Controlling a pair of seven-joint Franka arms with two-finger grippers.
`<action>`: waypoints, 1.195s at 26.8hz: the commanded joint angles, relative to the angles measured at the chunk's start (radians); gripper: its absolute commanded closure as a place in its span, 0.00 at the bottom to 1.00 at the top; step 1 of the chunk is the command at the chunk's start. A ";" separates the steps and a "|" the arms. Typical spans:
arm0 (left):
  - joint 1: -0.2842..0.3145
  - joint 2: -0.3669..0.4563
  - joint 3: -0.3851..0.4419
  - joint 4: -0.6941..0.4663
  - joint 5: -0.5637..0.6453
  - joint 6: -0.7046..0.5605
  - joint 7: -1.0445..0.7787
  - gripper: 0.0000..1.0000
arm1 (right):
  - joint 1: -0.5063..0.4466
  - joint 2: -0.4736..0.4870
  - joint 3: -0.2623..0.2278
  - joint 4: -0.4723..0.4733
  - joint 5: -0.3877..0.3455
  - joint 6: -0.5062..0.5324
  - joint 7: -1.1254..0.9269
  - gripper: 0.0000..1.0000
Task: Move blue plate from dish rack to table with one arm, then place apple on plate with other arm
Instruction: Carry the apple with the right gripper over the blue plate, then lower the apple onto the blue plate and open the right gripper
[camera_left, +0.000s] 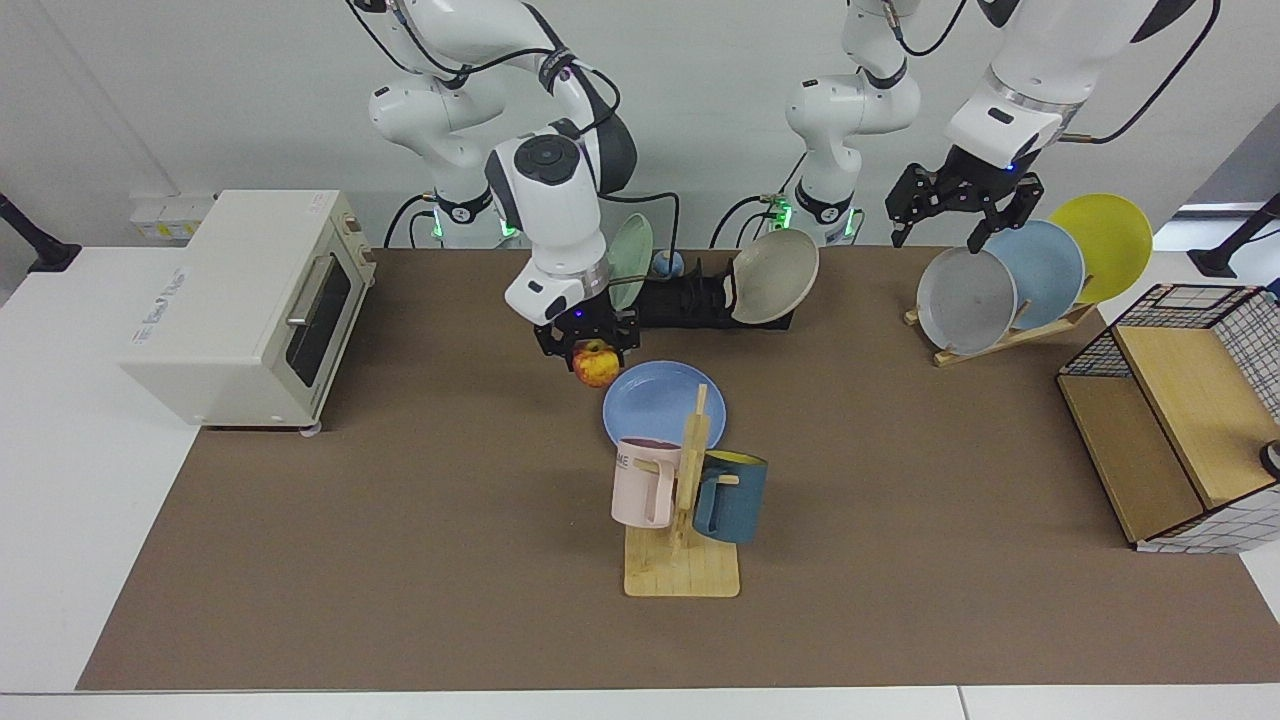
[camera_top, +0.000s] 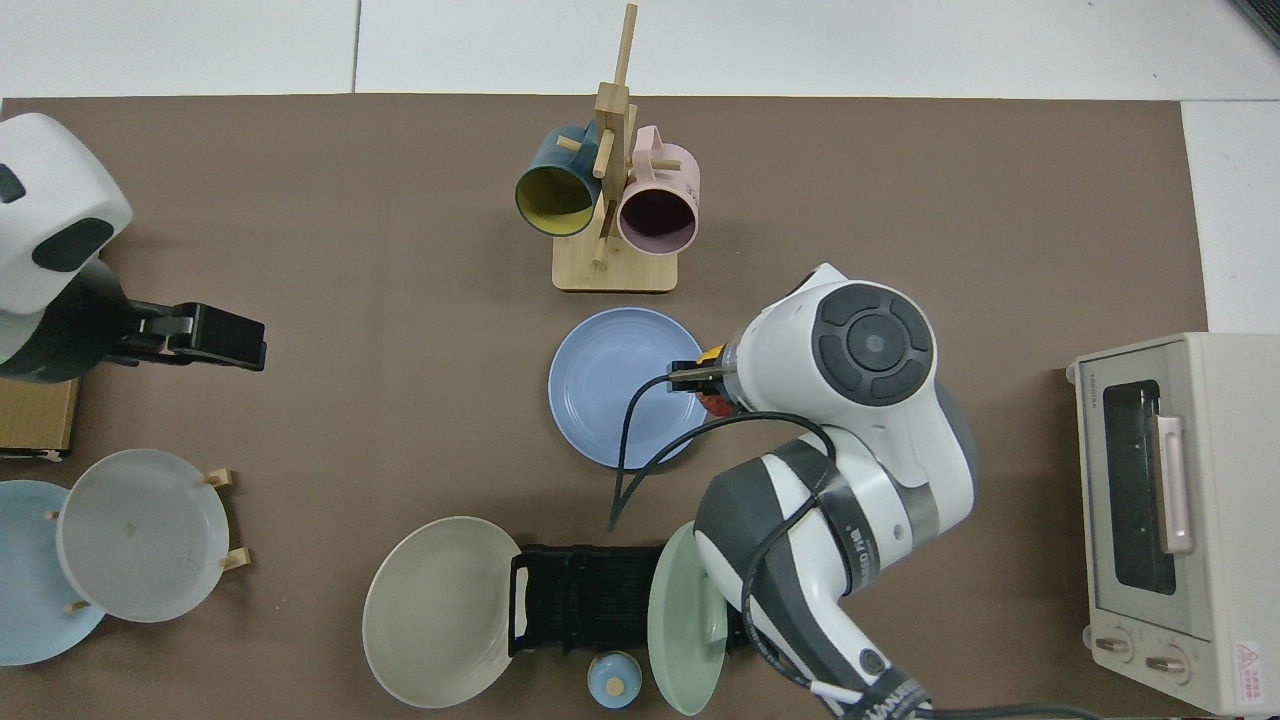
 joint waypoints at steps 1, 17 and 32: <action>-0.016 -0.007 0.018 0.019 0.033 -0.034 0.009 0.00 | 0.066 0.041 -0.004 0.006 0.017 0.092 0.057 1.00; -0.010 -0.017 0.020 0.016 0.066 -0.036 0.009 0.00 | 0.136 0.176 -0.004 0.008 0.003 0.253 0.033 1.00; -0.010 -0.019 0.020 0.016 0.066 -0.036 0.009 0.00 | 0.131 0.213 -0.004 -0.006 0.002 0.304 -0.018 0.86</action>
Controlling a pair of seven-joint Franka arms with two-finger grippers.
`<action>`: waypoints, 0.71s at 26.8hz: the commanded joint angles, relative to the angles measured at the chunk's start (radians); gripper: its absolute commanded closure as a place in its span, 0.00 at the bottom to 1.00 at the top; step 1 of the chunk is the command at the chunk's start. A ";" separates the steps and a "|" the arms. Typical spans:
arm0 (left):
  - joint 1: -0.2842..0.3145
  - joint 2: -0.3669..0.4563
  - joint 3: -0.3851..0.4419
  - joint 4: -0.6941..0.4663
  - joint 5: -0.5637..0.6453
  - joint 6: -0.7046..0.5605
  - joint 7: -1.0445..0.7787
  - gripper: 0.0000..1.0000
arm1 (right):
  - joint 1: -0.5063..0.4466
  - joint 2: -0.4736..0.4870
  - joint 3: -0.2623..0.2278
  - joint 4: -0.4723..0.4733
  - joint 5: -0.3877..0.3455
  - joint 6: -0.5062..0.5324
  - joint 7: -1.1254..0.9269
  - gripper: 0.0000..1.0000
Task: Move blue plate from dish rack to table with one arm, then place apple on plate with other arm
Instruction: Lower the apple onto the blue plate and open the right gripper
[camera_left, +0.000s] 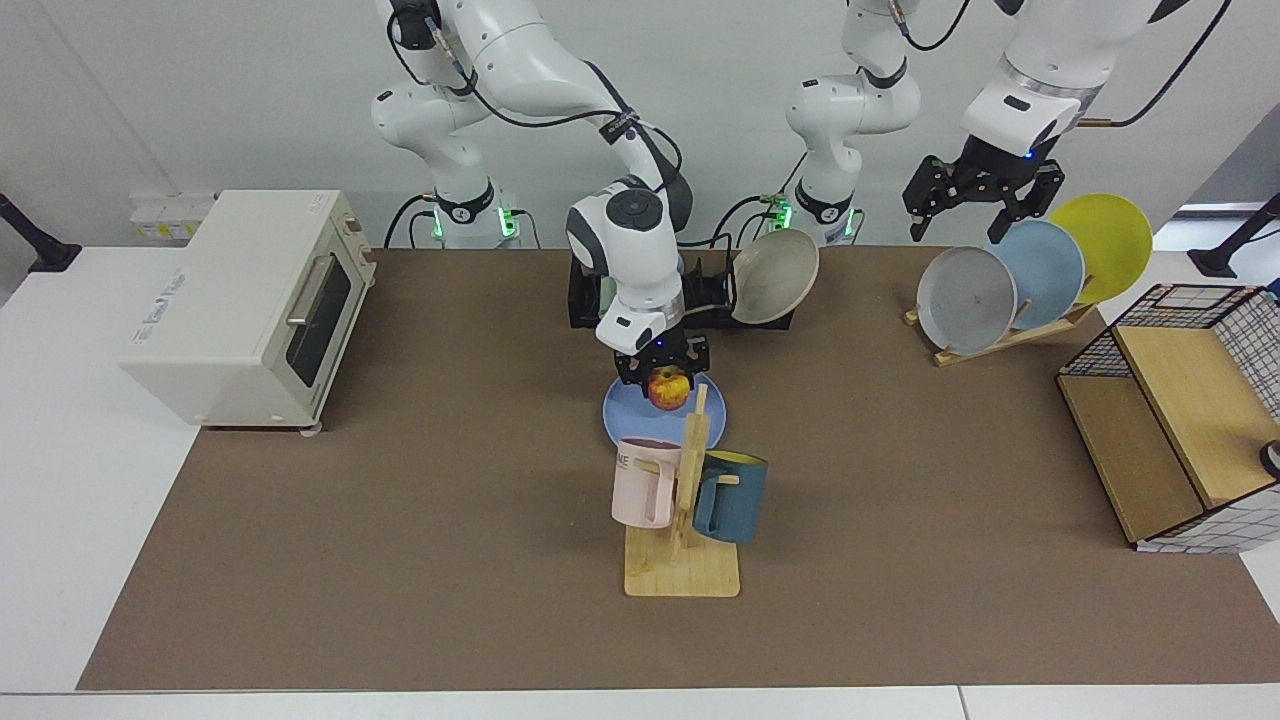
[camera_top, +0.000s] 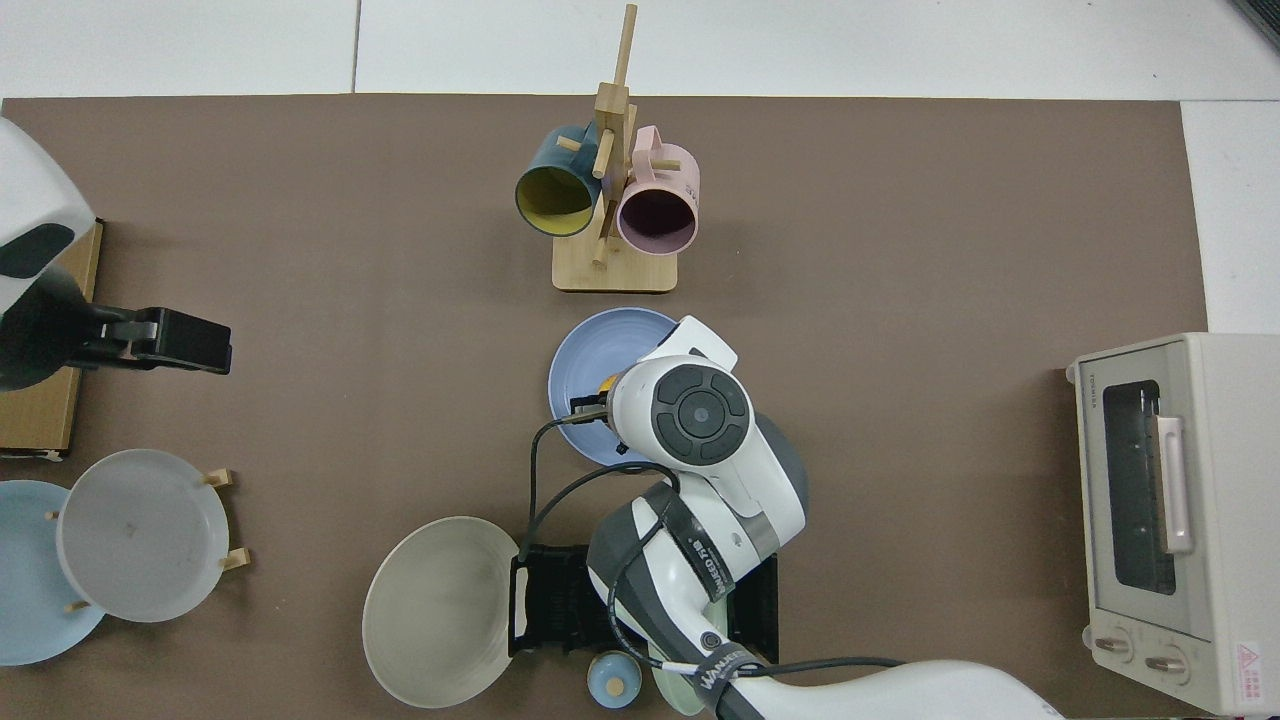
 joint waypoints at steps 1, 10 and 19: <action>-0.010 -0.004 0.008 0.010 0.024 -0.020 0.000 0.00 | -0.014 0.013 0.007 -0.004 -0.005 0.027 -0.059 0.84; -0.010 -0.004 0.008 0.010 0.024 -0.020 0.000 0.00 | -0.016 0.022 0.007 -0.012 -0.005 0.033 -0.070 0.35; -0.010 -0.004 0.008 0.010 0.024 -0.018 0.000 0.00 | -0.017 0.022 -0.002 0.010 -0.020 0.022 -0.151 0.01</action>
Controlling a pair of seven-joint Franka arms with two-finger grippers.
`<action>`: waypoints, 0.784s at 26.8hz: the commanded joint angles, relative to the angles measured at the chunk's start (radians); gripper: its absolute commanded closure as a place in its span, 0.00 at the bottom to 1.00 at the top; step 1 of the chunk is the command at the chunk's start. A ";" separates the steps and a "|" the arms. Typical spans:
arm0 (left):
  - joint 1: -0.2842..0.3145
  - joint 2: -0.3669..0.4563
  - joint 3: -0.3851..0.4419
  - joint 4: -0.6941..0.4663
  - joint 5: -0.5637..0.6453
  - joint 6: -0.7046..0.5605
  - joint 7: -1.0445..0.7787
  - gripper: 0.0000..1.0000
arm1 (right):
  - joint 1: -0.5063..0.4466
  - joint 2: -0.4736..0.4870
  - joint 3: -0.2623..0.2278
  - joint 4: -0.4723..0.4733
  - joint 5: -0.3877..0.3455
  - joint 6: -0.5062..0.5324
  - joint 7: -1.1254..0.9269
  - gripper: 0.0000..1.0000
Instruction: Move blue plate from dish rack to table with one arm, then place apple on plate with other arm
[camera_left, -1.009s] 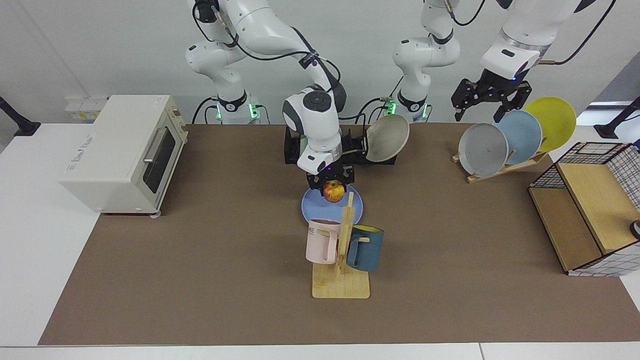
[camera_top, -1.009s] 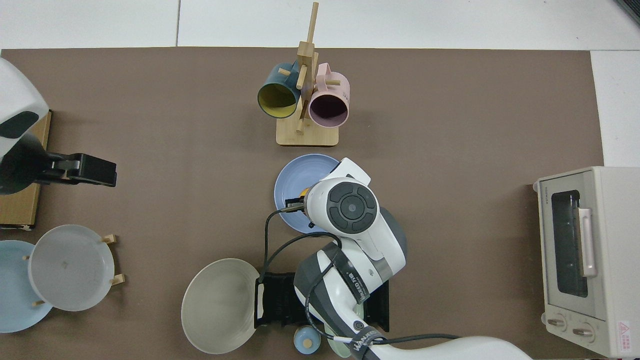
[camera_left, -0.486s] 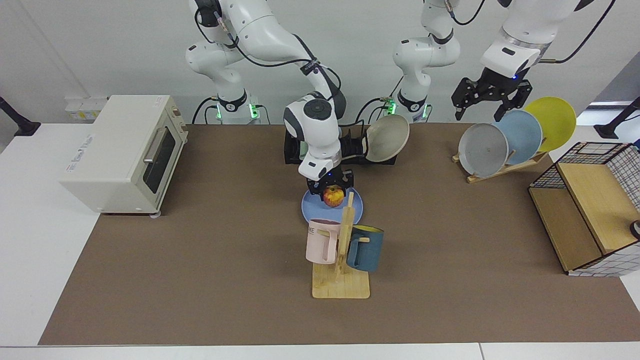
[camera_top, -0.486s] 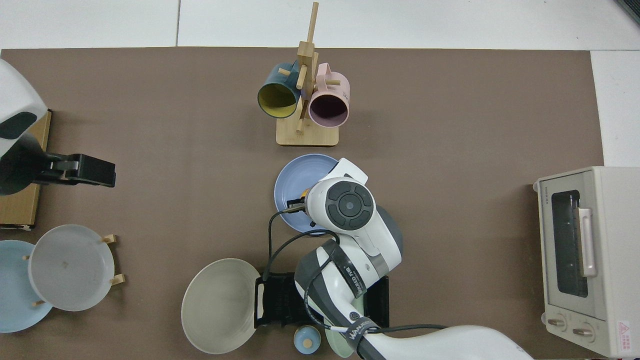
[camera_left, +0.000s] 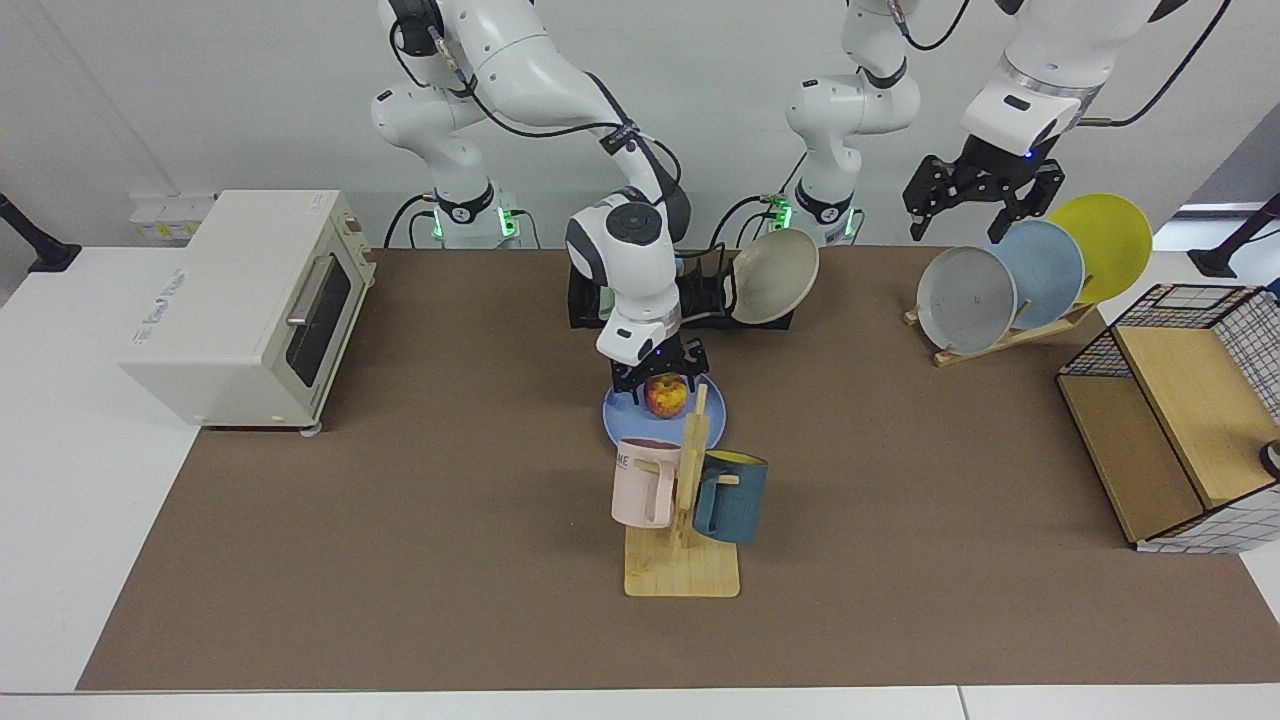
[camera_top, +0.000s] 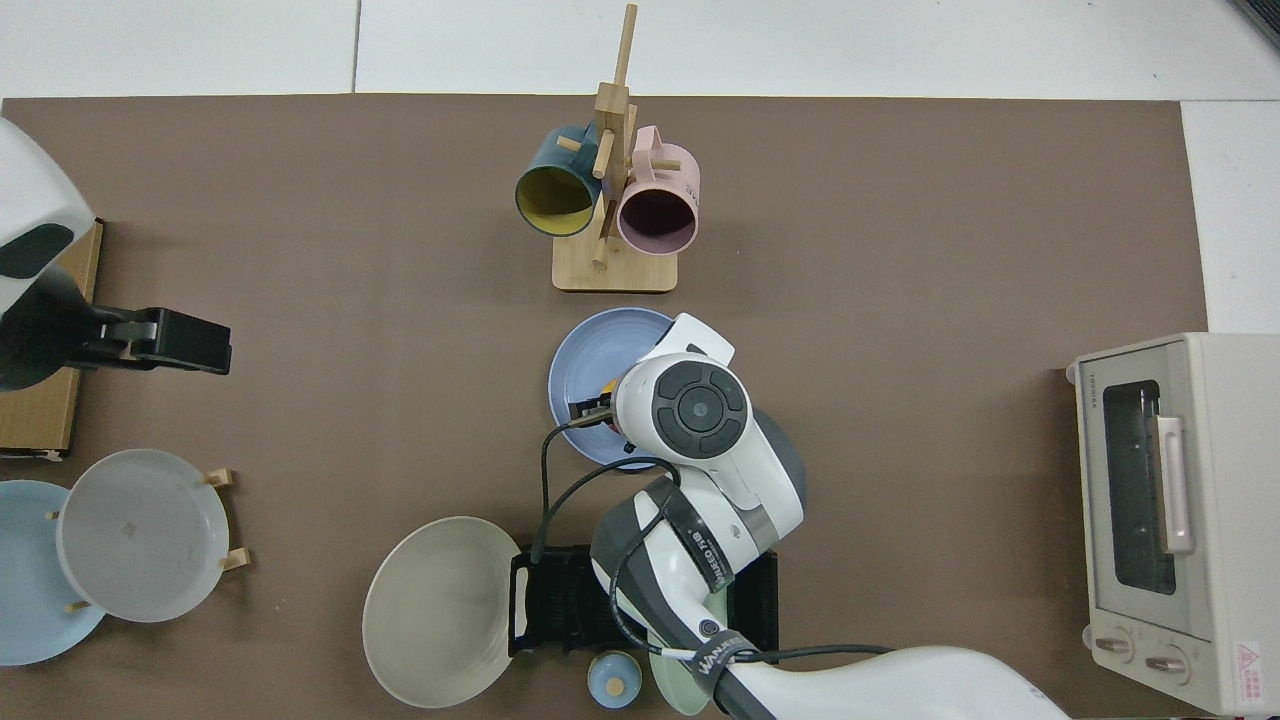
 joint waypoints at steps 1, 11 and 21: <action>-0.010 -0.004 0.008 0.010 0.023 -0.019 0.000 0.00 | -0.014 -0.007 -0.002 0.009 -0.012 0.008 -0.059 0.01; -0.010 -0.004 0.008 0.010 0.023 -0.019 0.000 0.00 | -0.174 -0.205 -0.010 0.056 -0.013 -0.318 -0.069 0.01; -0.010 -0.004 0.008 0.010 0.023 -0.019 0.000 0.00 | -0.402 -0.403 -0.013 0.058 -0.013 -0.634 -0.239 0.01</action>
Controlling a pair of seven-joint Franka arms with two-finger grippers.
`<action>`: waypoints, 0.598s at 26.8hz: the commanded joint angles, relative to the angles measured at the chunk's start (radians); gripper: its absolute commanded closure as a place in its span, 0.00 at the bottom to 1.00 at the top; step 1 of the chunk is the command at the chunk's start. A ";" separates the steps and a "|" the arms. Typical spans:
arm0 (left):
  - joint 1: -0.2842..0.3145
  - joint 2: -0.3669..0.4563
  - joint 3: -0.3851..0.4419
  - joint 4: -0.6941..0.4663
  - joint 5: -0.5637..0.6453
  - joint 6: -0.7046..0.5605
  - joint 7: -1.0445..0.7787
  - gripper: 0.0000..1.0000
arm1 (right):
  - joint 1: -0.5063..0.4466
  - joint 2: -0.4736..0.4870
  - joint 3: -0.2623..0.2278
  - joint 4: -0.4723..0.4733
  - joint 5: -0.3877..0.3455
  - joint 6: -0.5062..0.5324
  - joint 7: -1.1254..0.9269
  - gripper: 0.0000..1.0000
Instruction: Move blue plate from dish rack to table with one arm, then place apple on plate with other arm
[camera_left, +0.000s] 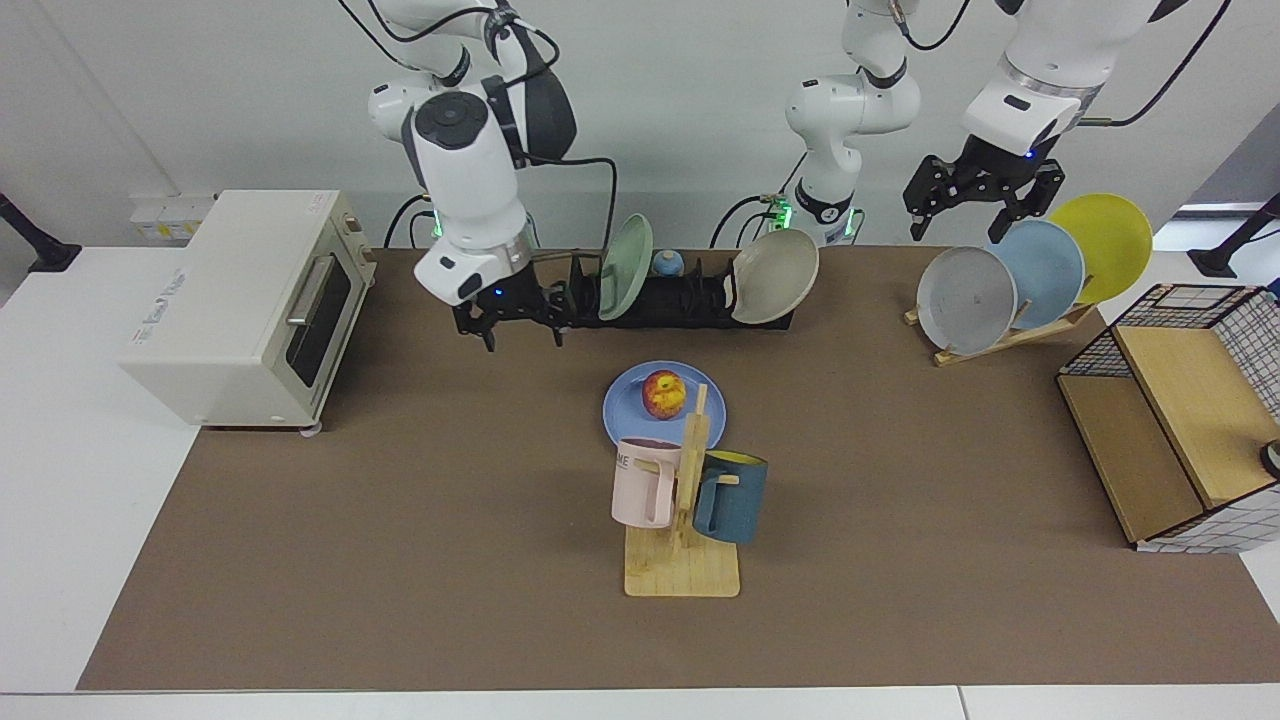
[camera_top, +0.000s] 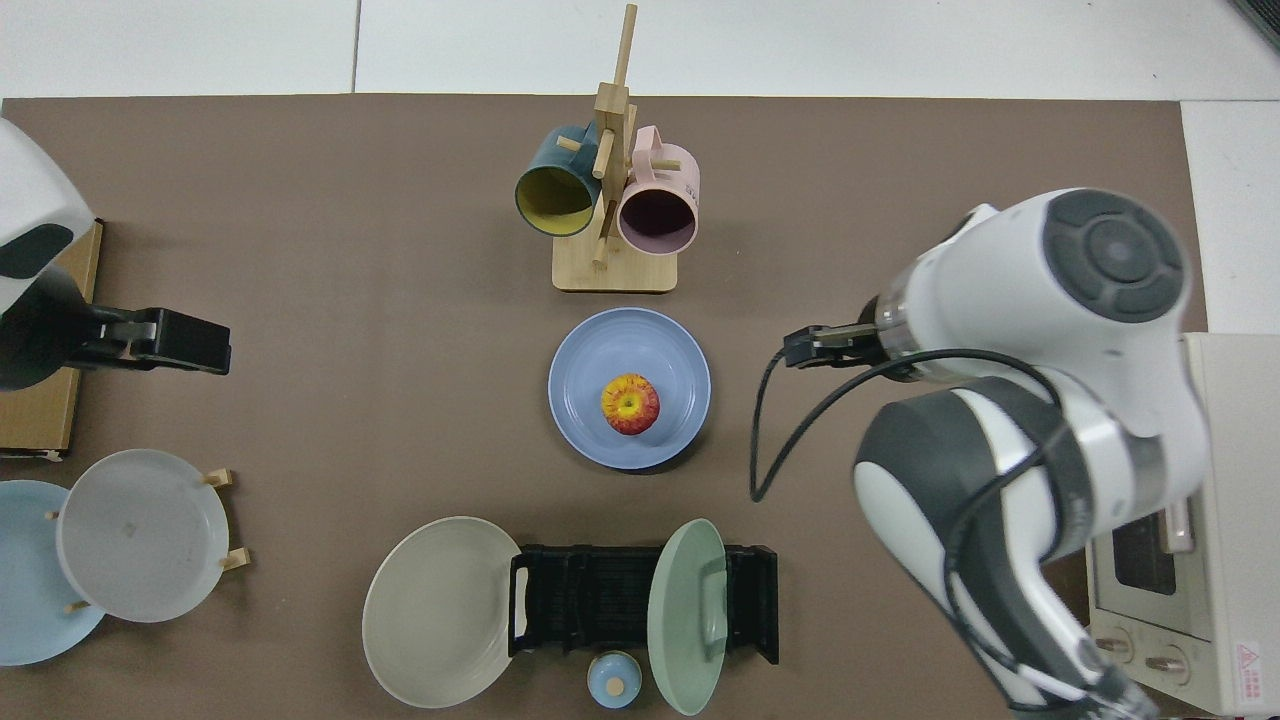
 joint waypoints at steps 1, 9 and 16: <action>-0.010 -0.004 0.008 0.010 0.023 -0.019 0.000 0.00 | -0.142 -0.103 0.016 -0.020 -0.006 -0.121 -0.121 0.00; -0.010 -0.004 0.008 0.010 0.023 -0.019 0.000 0.00 | -0.293 -0.180 0.012 -0.012 -0.015 -0.221 -0.241 0.00; -0.010 -0.004 0.008 0.010 0.023 -0.019 0.000 0.00 | -0.347 -0.183 0.016 -0.009 -0.031 -0.211 -0.239 0.00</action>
